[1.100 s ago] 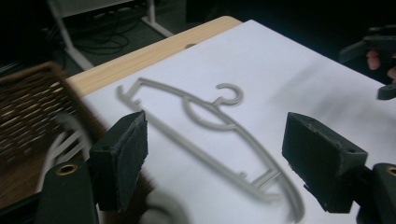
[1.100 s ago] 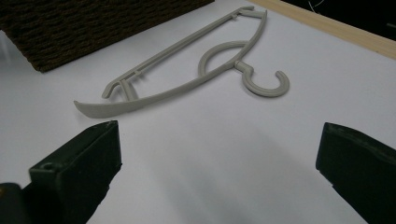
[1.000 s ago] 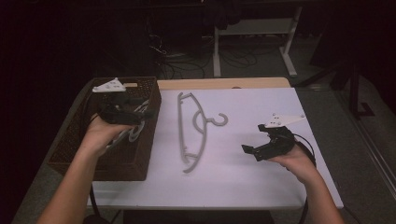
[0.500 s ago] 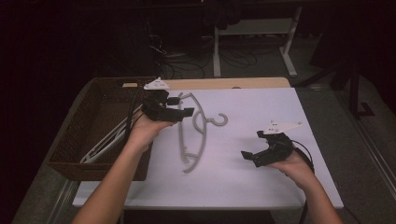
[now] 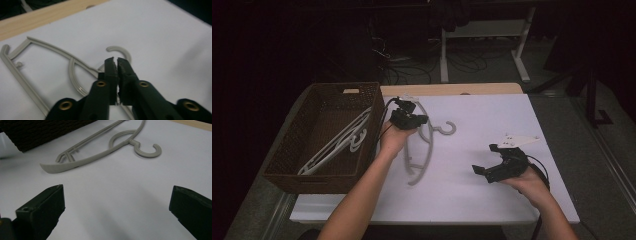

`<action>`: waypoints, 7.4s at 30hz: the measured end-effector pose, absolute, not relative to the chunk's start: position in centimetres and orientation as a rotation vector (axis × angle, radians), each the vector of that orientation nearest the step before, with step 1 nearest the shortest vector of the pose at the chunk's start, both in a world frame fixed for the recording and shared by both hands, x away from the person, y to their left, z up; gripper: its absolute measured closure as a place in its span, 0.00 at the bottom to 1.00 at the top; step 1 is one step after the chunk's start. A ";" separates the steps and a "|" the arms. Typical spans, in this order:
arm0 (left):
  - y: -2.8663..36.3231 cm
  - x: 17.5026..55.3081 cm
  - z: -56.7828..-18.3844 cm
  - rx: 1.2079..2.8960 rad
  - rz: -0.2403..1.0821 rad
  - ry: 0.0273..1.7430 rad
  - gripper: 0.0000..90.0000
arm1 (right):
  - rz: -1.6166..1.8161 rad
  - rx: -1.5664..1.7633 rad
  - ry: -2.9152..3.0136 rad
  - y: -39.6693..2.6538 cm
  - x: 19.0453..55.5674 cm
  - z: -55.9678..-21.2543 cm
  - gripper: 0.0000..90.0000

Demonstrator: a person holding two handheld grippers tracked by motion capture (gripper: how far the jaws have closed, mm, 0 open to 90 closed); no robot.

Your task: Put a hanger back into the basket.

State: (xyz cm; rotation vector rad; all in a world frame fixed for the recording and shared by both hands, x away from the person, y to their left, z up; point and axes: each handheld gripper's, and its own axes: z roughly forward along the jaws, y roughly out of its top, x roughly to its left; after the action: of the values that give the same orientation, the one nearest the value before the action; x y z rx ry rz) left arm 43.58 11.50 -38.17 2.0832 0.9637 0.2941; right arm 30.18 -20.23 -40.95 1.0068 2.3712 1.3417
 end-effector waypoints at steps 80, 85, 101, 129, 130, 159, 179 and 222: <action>13.6 36.4 -41.1 2.159 0.091 0.701 0.14 | 0.874 1.130 2.575 -17.7 39.7 -44.7 0.99; 13.5 36.5 -41.2 2.157 0.104 0.715 0.12 | 0.839 1.095 2.596 -17.8 39.6 -44.8 0.99; 14.0 36.5 -41.5 2.159 0.111 0.742 0.13 | 0.769 1.015 2.646 -19.2 32.7 -44.5 0.99; 14.3 36.4 -40.5 2.129 0.116 0.722 0.14 | 1.083 0.784 2.831 -13.3 27.2 -44.3 0.99; 14.3 36.4 -40.5 2.128 0.114 0.722 0.14 | 1.077 0.777 2.844 -13.0 27.2 -44.4 0.99; 14.7 36.5 -40.4 2.115 0.127 0.758 0.15 | 1.094 0.650 2.856 -5.6 32.1 -45.5 0.99; 14.4 34.6 -40.6 2.161 0.130 0.716 0.17 | 1.244 0.970 2.583 -15.8 30.3 -42.6 0.69; 9.5 33.0 -44.7 2.460 0.194 0.557 0.83 | 1.295 1.098 2.399 -19.6 29.7 -42.9 0.40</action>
State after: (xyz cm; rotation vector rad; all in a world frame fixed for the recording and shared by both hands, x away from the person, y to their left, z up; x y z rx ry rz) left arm 33.01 9.49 -44.73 2.4602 0.5569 0.1939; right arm 29.71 -19.61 -42.89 1.0979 2.3991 1.2950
